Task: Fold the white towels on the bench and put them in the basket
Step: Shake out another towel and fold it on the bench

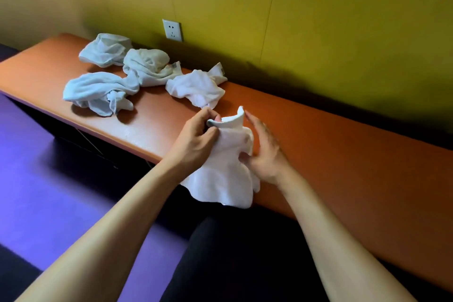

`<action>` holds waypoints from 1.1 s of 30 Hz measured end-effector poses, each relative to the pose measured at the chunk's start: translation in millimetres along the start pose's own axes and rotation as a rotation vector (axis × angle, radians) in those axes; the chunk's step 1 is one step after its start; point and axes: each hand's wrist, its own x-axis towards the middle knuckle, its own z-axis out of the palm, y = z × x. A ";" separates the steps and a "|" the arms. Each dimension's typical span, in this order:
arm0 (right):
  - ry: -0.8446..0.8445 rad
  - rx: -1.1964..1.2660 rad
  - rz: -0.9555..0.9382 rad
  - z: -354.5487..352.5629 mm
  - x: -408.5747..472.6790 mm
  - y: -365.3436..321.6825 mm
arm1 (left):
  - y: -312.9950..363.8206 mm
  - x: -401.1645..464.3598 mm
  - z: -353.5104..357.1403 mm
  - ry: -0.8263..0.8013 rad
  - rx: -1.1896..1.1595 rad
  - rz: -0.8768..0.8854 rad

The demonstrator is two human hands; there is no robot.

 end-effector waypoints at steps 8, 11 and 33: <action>-0.203 0.594 0.151 -56.3 -2.9 -44.6 | 96.8 5.4 -8.1 -0.093 -0.001 0.175; -0.355 0.227 0.257 -86.9 -15.6 -53.0 | 119.2 3.0 -9.6 -0.054 0.051 0.206; 0.117 -0.653 0.268 -299.2 -80.3 -106.4 | 212.2 18.4 46.4 0.075 0.270 0.443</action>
